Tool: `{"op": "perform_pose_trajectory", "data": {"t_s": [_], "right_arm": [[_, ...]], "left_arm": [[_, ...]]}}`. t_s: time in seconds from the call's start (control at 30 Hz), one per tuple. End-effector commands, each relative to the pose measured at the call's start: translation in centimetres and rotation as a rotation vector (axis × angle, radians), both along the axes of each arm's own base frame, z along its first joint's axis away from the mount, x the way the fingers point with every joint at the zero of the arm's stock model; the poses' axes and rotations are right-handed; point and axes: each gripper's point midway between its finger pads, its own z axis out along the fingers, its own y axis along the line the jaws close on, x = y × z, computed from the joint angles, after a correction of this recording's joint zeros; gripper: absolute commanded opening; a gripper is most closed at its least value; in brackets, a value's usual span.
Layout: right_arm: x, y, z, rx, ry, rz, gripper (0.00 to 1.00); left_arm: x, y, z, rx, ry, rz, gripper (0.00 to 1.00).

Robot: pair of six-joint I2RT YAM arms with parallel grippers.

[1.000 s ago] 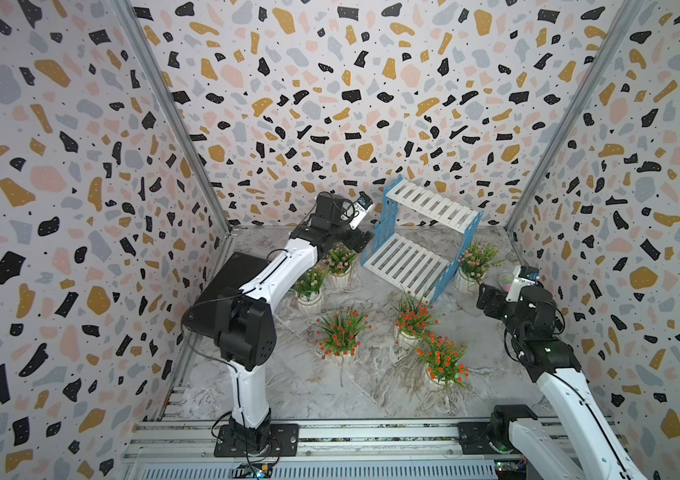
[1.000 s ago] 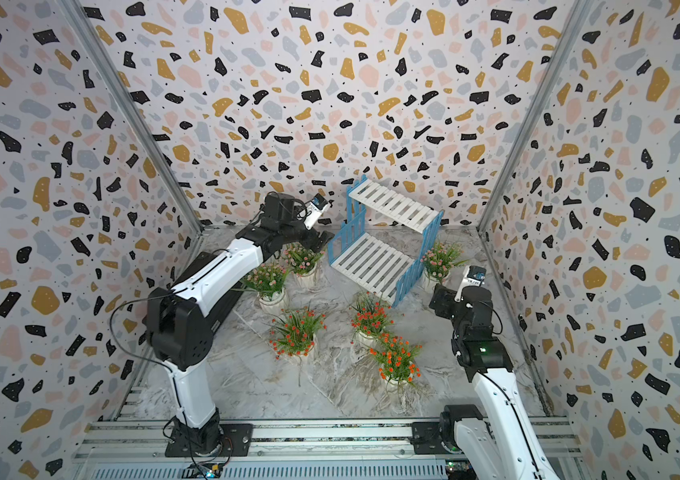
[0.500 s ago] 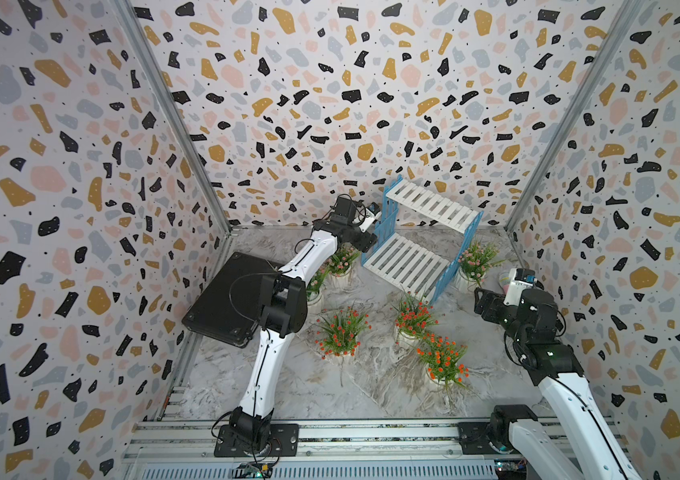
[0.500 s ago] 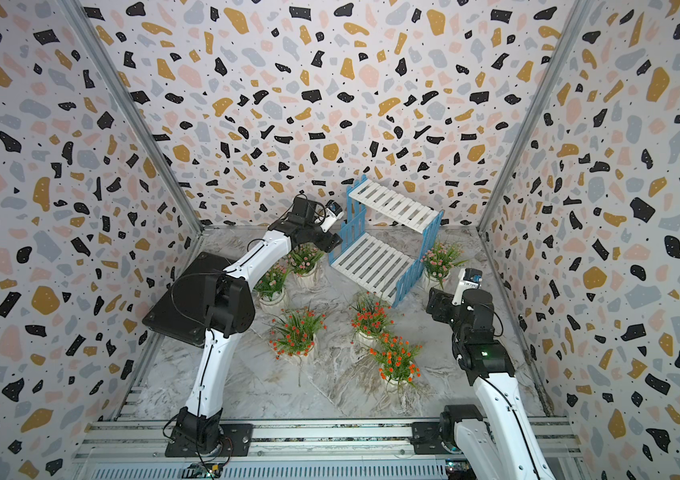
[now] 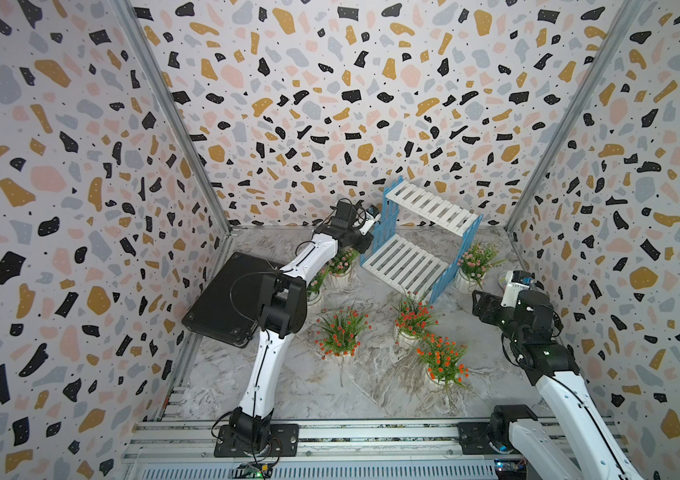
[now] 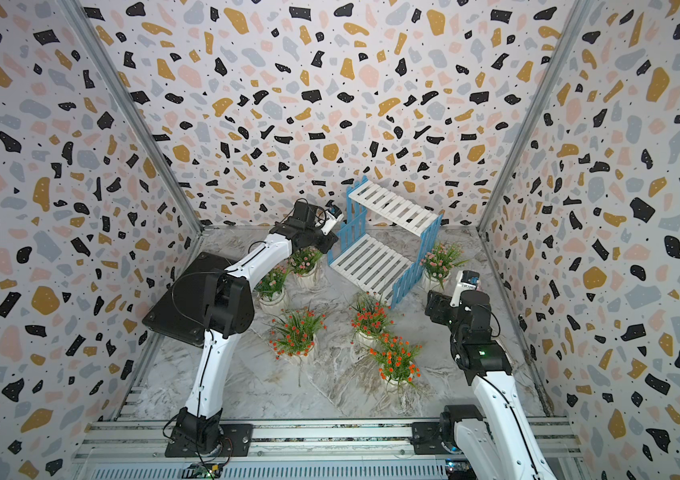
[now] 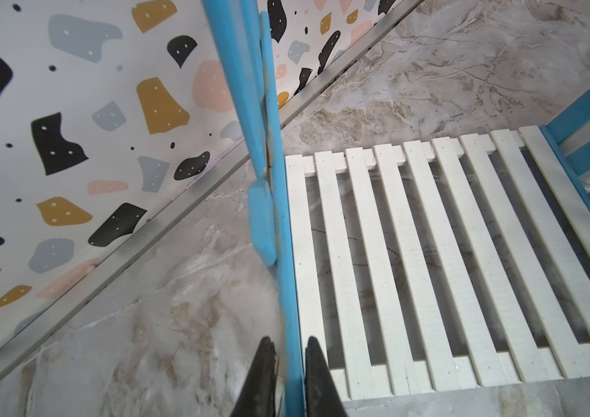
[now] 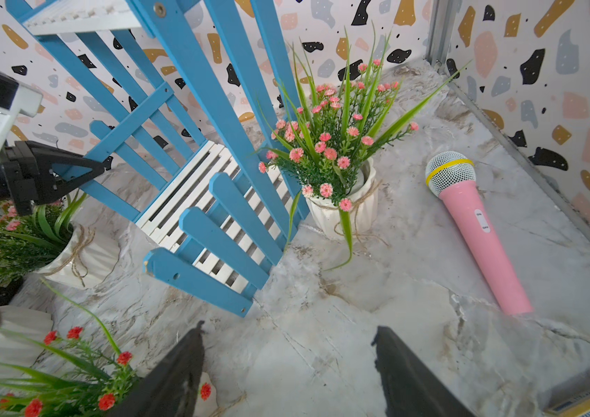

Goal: Place the baby's breath potted plants on the rack by color
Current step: Adjust the rack at the center of the board.

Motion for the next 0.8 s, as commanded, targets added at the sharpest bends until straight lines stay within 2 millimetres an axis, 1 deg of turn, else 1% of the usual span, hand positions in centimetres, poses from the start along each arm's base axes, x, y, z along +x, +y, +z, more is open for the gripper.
{"op": "perform_pose_trajectory", "data": {"t_s": [0.0, 0.13, 0.43, 0.6, 0.77], "right_arm": [[0.1, -0.1, 0.7, 0.008, -0.027, -0.016, 0.76], [-0.2, -0.2, 1.0, 0.015, -0.037, -0.022, 0.76], [-0.8, -0.5, 1.0, 0.018, -0.027, -0.04, 0.76], [-1.2, -0.7, 1.1, 0.036, -0.025, -0.06, 0.76], [-1.5, -0.7, 1.1, 0.057, -0.026, -0.065, 0.75]], "left_arm": [[-0.7, -0.3, 2.5, -0.019, -0.045, 0.0, 0.02], [-1.3, 0.1, 2.2, -0.013, -0.03, 0.074, 0.02], [-2.7, 1.0, 1.8, -0.002, 0.042, 0.279, 0.01], [-4.2, 1.4, 1.4, 0.003, 0.086, 0.356, 0.01], [-6.3, 1.9, 1.8, -0.025, 0.125, 0.418, 0.01]]}}
